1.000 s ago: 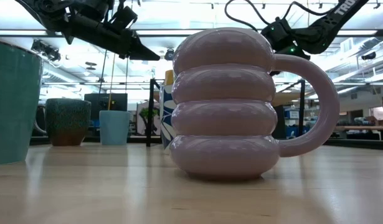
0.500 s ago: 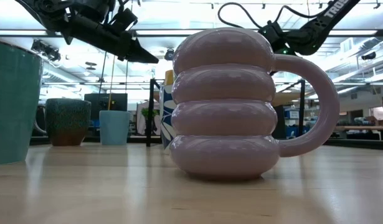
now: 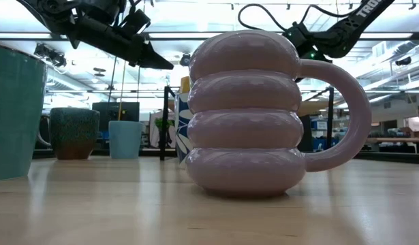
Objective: Place coffee mugs
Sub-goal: Put the top purple mug on the shelf
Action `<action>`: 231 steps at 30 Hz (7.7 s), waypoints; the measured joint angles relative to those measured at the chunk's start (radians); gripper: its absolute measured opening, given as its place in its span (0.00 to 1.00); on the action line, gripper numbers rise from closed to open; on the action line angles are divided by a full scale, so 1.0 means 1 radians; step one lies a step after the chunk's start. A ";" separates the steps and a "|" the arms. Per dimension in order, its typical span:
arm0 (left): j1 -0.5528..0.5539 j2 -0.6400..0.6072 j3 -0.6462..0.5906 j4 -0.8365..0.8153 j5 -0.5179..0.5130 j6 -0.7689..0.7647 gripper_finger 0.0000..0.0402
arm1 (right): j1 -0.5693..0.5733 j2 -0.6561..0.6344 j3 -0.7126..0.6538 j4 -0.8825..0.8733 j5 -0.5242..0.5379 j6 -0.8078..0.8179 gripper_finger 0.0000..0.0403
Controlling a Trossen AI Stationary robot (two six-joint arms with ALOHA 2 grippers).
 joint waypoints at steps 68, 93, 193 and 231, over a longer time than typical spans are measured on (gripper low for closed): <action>-0.001 0.000 0.000 0.020 0.003 -0.001 0.27 | -0.063 -0.025 -0.071 0.230 -0.121 0.067 0.93; -0.001 0.000 0.000 0.014 0.003 -0.013 0.27 | -0.058 0.090 -0.072 0.401 -0.044 0.107 0.93; -0.001 0.000 0.000 0.014 0.003 -0.039 0.27 | -0.041 0.184 0.049 0.309 0.065 0.115 0.99; -0.001 0.000 0.000 -0.002 0.003 -0.044 0.27 | -0.020 0.088 0.048 0.239 0.374 0.163 0.94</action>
